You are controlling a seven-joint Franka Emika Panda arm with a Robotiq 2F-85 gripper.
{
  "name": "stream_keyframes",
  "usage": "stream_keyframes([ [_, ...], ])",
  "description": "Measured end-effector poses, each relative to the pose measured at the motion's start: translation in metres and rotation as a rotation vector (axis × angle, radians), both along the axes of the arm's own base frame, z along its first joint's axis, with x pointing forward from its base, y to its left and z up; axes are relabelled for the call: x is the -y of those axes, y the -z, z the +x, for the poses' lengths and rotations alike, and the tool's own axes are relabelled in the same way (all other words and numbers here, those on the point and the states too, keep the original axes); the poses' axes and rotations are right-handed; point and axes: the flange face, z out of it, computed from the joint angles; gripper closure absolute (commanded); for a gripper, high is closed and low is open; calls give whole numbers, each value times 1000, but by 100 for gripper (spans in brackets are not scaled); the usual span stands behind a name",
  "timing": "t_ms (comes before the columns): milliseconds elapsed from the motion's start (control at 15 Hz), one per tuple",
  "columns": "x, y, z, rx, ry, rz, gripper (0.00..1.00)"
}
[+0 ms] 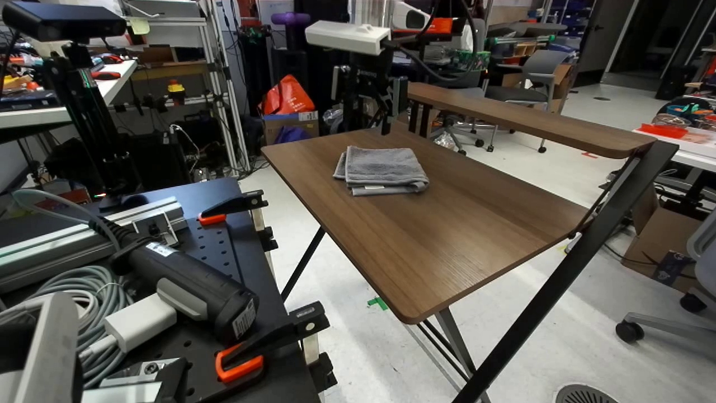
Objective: Move the grey towel to the right
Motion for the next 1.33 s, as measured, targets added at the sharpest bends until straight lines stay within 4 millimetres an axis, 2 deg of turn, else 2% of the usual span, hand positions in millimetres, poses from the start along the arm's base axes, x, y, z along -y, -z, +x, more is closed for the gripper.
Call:
stream_keyframes([
  [333,-22,48,15,-23,-33,-46,0],
  [733,-42,86,39,-47,-36,-76,0],
  [1000,-34,106,48,-85,-21,-102,0],
  [1333,-9,109,54,-108,24,-136,0],
])
